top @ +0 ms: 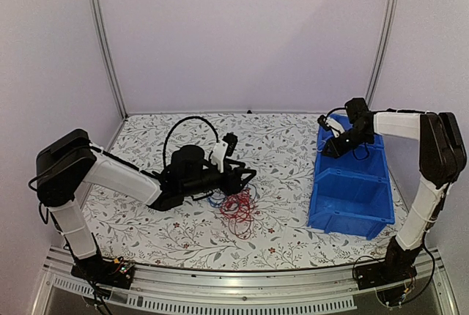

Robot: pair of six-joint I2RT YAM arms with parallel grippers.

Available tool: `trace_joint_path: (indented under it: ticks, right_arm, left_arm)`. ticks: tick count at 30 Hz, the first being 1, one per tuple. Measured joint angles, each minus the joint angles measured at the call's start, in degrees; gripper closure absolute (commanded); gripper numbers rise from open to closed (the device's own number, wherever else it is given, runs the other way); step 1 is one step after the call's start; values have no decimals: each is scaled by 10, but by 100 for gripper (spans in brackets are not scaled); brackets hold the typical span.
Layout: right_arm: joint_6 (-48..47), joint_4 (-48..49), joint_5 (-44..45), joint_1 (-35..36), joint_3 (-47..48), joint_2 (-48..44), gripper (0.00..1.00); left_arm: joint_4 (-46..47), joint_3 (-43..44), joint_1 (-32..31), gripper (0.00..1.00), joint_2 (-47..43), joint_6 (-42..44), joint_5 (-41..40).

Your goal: Untangle the cables

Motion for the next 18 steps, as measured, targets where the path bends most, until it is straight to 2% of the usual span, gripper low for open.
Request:
trace_joint_path:
  ticks: [7,12,16,17,18]
  right_arm:
    - [19,18,6,0,24,-28,100]
    - [21,35,32,-6,69,-48,100]
    - [21,45,52,-41,122,-46,100]
    - [21,47,58,-53,134,-43,99]
    - [21,50,64,-67,144,-40,93]
  left_arm:
    - [0,0,-1,48,0,0,0]
    - [0,-1,-1,48,0,0,0]
    - [-1,-5,-1,48,0,0,-1]
    - [-1,-8,-1,48,-1,-1,-2]
    - [-2,-10,-1,48,-2,-1,-3]
